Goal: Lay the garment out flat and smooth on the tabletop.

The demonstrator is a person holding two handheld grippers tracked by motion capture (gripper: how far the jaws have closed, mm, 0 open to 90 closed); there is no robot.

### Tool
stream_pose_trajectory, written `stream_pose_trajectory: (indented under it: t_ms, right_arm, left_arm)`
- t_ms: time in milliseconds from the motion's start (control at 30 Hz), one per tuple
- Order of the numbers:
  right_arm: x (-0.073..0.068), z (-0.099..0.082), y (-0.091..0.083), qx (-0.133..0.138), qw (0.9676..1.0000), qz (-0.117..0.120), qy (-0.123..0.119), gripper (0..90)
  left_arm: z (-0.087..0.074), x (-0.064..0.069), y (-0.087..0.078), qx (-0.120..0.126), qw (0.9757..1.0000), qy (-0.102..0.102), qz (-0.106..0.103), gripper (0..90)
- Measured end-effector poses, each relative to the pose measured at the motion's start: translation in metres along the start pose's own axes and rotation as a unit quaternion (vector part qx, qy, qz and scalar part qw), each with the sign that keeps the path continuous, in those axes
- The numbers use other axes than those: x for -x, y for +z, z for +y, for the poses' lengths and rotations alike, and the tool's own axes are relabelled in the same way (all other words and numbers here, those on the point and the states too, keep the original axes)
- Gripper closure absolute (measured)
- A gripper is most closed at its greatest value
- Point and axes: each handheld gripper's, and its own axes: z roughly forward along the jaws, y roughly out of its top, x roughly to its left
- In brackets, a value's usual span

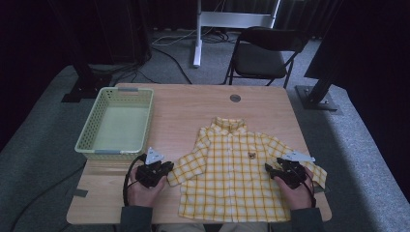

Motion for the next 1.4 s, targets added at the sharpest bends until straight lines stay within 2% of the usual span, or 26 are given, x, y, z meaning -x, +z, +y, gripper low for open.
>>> stream_pose_trajectory:
  t_ms: [1400]
  right_arm:
    - [-0.0002, 0.0000, 0.0001, 0.000, 1.0000, -0.003, 0.002, 38.4]
  left_arm:
    - [0.0010, 0.0007, -0.0006, 0.002, 1.0000, 0.000, -0.001, 83.1]
